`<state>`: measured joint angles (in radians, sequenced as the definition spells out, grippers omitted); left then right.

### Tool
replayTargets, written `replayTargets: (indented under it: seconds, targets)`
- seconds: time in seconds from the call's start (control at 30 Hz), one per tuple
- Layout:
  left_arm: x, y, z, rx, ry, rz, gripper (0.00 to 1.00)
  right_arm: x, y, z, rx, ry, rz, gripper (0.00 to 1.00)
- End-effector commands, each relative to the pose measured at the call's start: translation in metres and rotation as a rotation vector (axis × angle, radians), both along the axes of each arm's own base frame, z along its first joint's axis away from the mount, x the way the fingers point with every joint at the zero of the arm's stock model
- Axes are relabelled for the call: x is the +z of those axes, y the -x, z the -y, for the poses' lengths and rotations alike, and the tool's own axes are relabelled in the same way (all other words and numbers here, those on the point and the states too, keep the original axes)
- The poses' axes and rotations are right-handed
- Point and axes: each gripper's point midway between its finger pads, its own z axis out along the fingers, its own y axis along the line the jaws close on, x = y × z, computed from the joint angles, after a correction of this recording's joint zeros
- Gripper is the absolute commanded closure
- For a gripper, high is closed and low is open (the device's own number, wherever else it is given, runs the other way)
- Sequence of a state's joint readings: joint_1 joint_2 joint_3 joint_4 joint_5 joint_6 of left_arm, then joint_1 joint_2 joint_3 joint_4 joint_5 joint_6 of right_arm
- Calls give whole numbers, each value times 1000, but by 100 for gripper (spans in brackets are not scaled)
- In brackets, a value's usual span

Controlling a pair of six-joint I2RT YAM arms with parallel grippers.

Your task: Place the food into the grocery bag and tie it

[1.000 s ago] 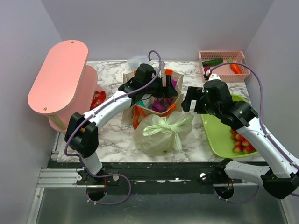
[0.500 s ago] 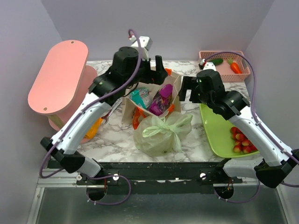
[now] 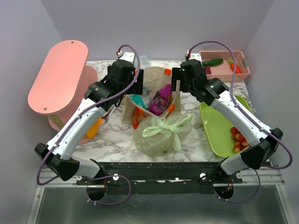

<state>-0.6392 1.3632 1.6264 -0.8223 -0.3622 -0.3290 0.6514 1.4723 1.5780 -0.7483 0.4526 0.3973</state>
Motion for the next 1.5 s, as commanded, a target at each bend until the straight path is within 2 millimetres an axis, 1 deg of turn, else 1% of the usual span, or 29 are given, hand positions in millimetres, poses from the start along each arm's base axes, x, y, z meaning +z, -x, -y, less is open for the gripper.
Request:
replayTargets:
  seconds: [0.0, 0.07, 0.13, 0.23, 0.33, 0.37, 0.43, 0.47, 0.5, 0.53, 0.57, 0.6, 0.63, 0.67, 0.7, 0.73, 0.77, 0.87, 0.93, 1.0, 1.07, 1.17, 1.2, 1.23, 1.27, 1.3, 1.37, 1.47]
  targets:
    - [-12, -6, -24, 57, -49, -12, 8, 6, -21, -3, -25, 46, 44, 1]
    - [-22, -11, -26, 62, -58, -38, 11, -3, -27, -7, -24, 62, 29, 2]
    - [-32, -14, -25, 51, -67, -60, 16, -15, -31, -10, -20, 85, 7, 3]
    - [-46, -18, -24, 54, -94, -91, 21, -32, -36, -10, -31, 122, -20, 6]
    - [-60, -23, -22, 50, -103, -114, 29, -44, -39, -10, -33, 152, -36, 15]
    - [-64, -25, -22, 49, -105, -120, 34, -48, -40, -8, -37, 164, -41, 19]
    - [-71, -29, -21, 50, -107, -133, 48, -52, -42, -5, -48, 188, -41, 32]
    - [-77, -30, -22, 51, -111, -148, 55, -52, -43, -4, -55, 200, -36, 40]
    - [-81, -32, -23, 54, -114, -161, 61, -53, -44, -1, -62, 212, -32, 47]
    - [-86, -33, -24, 60, -121, -179, 71, -54, -45, 1, -68, 225, -29, 55]
    - [-89, -34, -25, 64, -127, -192, 81, -53, -45, 3, -75, 237, -26, 66]
    - [-93, -34, -27, 70, -132, -202, 94, -52, -45, 6, -87, 248, -21, 75]
    - [-94, -35, -28, 75, -133, -204, 100, -52, -45, 9, -96, 255, -16, 78]
    - [-93, -35, -29, 77, -131, -201, 100, -50, -44, 12, -102, 262, -9, 80]
    - [-90, -35, -29, 79, -130, -191, 100, -47, -44, 15, -105, 268, 1, 86]
    - [-85, -36, -30, 80, -126, -177, 100, -44, -44, 19, -113, 271, 4, 95]
    - [-80, -37, -31, 79, -124, -166, 100, -40, -45, 25, -125, 268, 1, 99]
    - [-54, -42, -27, 57, -104, -118, 100, -30, -46, 41, -165, 250, 14, 99]
    - [-37, -45, -21, 22, -84, -84, 100, -16, -47, 55, -213, 237, 56, 99]
    - [-21, -50, -19, 13, -81, -49, 100, -1, -46, 67, -250, 215, 98, 99]
    - [-7, -54, -18, 1, -68, -16, 100, 14, -43, 75, -276, 194, 135, 99]
    - [12, -55, -19, 0, -34, 41, 100, 30, -35, 86, -318, 167, 184, 99]
    - [10, -54, -20, 6, -30, 51, 100, 32, -30, 90, -330, 162, 197, 99]
    - [14, -52, -24, 20, -19, 77, 100, 34, -26, 96, -346, 160, 214, 99]
    - [6, -49, -27, 35, -18, 76, 100, 28, -21, 100, -356, 169, 212, 99]
    - [2, -47, -31, 49, -13, 83, 100, 22, -16, 104, -358, 170, 212, 99]
    - [-20, -42, -34, 63, -10, 51, 100, -4, -7, 102, -329, 165, 162, 99]
    - [-58, -35, -34, 64, -6, -10, 100, -43, 5, 91, -275, 117, 62, 99]
